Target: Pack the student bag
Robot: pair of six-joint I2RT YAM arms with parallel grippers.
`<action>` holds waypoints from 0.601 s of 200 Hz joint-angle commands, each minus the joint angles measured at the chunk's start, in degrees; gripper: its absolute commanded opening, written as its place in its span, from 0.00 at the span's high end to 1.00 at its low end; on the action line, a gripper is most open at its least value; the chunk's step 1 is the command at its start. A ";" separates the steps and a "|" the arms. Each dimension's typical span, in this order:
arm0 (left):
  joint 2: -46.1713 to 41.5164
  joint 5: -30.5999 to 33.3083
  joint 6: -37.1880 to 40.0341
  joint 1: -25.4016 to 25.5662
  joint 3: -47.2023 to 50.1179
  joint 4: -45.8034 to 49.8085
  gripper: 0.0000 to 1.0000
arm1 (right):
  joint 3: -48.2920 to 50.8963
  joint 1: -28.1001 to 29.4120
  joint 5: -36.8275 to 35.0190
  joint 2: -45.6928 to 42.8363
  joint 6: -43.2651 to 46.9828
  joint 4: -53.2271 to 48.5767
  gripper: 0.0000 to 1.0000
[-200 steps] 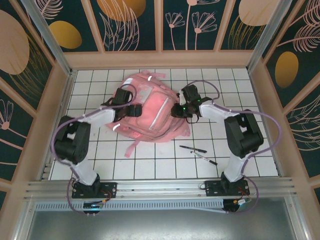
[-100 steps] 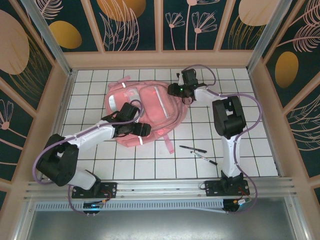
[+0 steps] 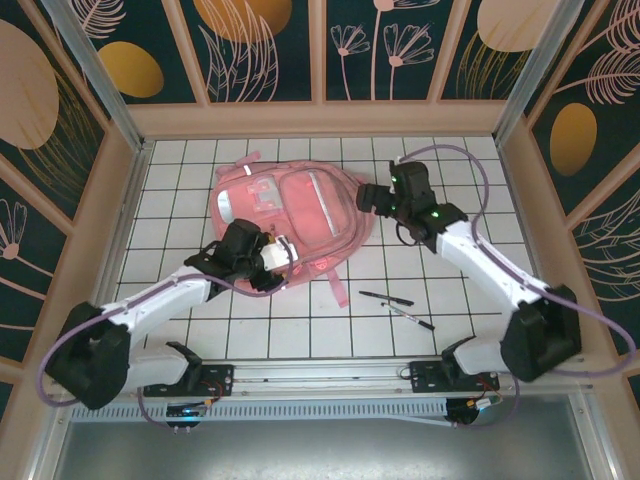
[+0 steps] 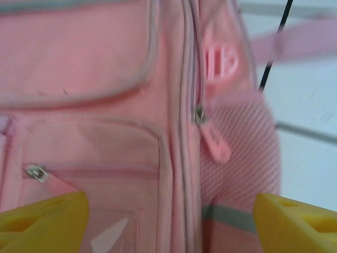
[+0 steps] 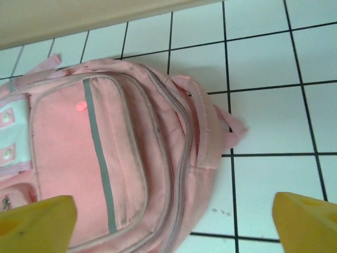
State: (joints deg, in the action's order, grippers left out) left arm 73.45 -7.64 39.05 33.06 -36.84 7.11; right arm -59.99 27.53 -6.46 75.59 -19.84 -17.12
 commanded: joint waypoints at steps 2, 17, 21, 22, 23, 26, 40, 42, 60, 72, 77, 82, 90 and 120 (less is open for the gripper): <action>3.89 10.36 4.74 0.09 1.16 -7.33 0.25 | 5.37 -4.09 8.72 -3.09 -0.32 -3.72 0.01; 6.14 15.00 1.11 0.10 1.77 -11.99 0.33 | 8.35 -5.03 17.02 -5.14 -3.01 -0.87 0.01; 6.64 15.73 0.77 0.10 1.66 -12.32 0.34 | 9.10 -4.70 18.24 -5.63 -3.49 0.02 0.01; 6.85 15.90 0.68 0.13 1.67 -12.40 0.34 | 9.27 -4.56 18.41 -5.72 -3.56 0.27 0.01; 6.95 16.08 0.64 0.15 1.68 -12.44 0.35 | 9.45 -4.35 18.59 -5.81 -3.64 0.39 0.01; 7.36 16.35 0.33 0.12 1.56 -12.47 0.36 | 9.94 -3.90 18.82 -6.03 -3.90 0.98 0.01; 9.62 17.30 -0.33 0.12 0.65 -11.61 0.37 | 11.20 -0.51 18.69 -5.72 -4.84 3.23 0.05; 9.94 17.20 -0.34 0.13 0.52 -11.42 0.38 | 11.34 0.12 18.79 -5.50 -4.95 3.37 0.06; 12.61 14.50 -0.29 0.48 -0.76 -9.07 0.44 | 12.23 5.16 20.96 -3.02 -8.52 6.83 0.13; 14.10 13.51 -0.76 1.03 -2.43 -7.46 0.59 | 13.73 8.19 23.69 -1.64 -12.00 11.78 0.19; 14.69 12.84 -0.96 1.15 -3.56 -6.09 0.65 | 14.31 9.19 23.86 -0.96 -13.47 13.72 0.20; 15.15 11.94 -1.28 1.14 -4.91 -4.13 0.73 | 14.65 10.54 23.40 -0.39 -14.69 15.38 0.20; 15.71 9.61 -1.50 1.17 -7.29 -0.68 0.85 | 15.07 12.17 21.98 0.81 -15.28 17.23 0.23; 13.30 0.42 -2.12 1.16 -10.84 4.65 1.00 | 14.13 15.46 17.80 6.85 -13.81 20.89 0.40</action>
State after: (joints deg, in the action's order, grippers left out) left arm 88.47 1.58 37.69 34.09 -45.06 5.21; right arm -45.95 41.32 13.54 78.59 -32.16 -3.40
